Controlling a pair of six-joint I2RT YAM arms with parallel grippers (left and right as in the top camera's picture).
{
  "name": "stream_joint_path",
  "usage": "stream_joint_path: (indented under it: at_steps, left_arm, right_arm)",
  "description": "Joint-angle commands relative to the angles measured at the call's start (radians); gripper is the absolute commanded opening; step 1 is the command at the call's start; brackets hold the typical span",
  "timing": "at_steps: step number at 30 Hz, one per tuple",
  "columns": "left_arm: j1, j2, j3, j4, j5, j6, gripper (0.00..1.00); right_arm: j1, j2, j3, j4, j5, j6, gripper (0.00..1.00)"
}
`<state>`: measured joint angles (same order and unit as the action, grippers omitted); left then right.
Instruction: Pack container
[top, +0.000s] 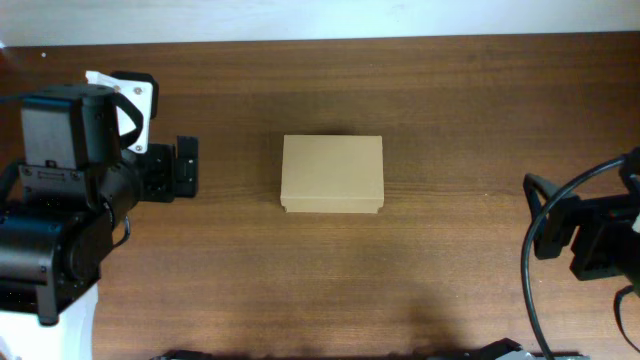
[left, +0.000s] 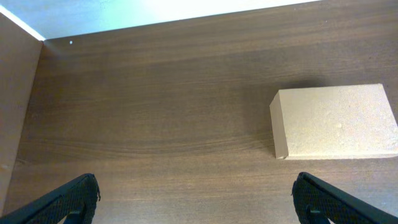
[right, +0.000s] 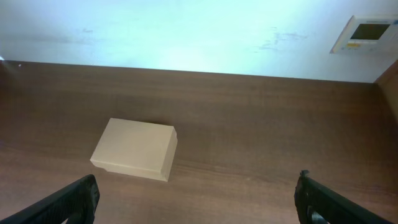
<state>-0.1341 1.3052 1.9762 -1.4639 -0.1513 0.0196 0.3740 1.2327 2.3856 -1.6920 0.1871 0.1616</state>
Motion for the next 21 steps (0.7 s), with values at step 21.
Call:
stream_joint_path:
  at_steps: [21]
  left_arm:
    - [0.004,0.003,-0.001,-0.016,-0.014,0.008,0.99]
  right_arm:
    - [-0.167,-0.221,-0.256,0.168,0.035,0.008,0.99]
